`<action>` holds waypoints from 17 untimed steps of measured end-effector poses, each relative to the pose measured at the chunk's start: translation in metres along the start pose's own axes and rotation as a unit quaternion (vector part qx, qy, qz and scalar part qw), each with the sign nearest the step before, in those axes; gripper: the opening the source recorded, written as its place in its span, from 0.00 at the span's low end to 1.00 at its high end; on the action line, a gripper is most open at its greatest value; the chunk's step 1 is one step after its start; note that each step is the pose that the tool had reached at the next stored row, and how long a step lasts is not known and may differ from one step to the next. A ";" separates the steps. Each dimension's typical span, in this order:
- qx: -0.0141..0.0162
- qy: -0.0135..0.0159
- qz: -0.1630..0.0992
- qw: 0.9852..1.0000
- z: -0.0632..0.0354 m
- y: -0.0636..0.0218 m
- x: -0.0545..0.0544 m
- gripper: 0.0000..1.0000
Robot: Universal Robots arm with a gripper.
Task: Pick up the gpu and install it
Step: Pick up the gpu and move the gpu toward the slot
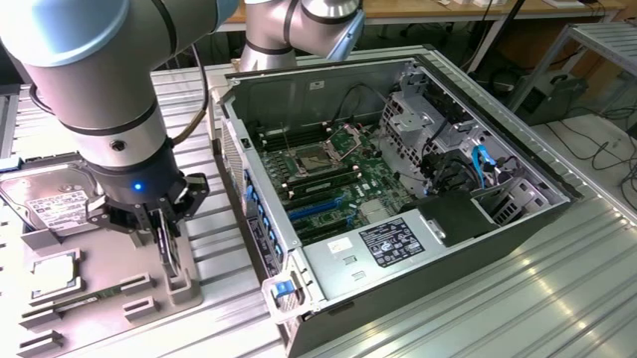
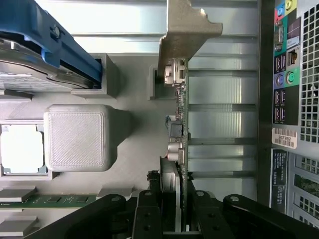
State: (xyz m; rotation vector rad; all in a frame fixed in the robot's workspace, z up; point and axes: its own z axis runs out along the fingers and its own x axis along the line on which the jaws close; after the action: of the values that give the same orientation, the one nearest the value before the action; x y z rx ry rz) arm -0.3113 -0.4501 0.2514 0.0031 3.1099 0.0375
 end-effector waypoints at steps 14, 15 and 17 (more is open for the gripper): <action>0.000 0.000 0.000 1.000 -0.0313 0.0008 -0.001 0.28; 0.000 0.000 0.000 1.000 -0.0330 0.0008 -0.001 0.28; 0.000 0.000 0.000 1.000 -0.0376 0.0009 -0.001 0.28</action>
State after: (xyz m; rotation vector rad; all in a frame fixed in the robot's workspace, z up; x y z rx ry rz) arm -0.3113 -0.4501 0.2890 0.0033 3.1103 0.0380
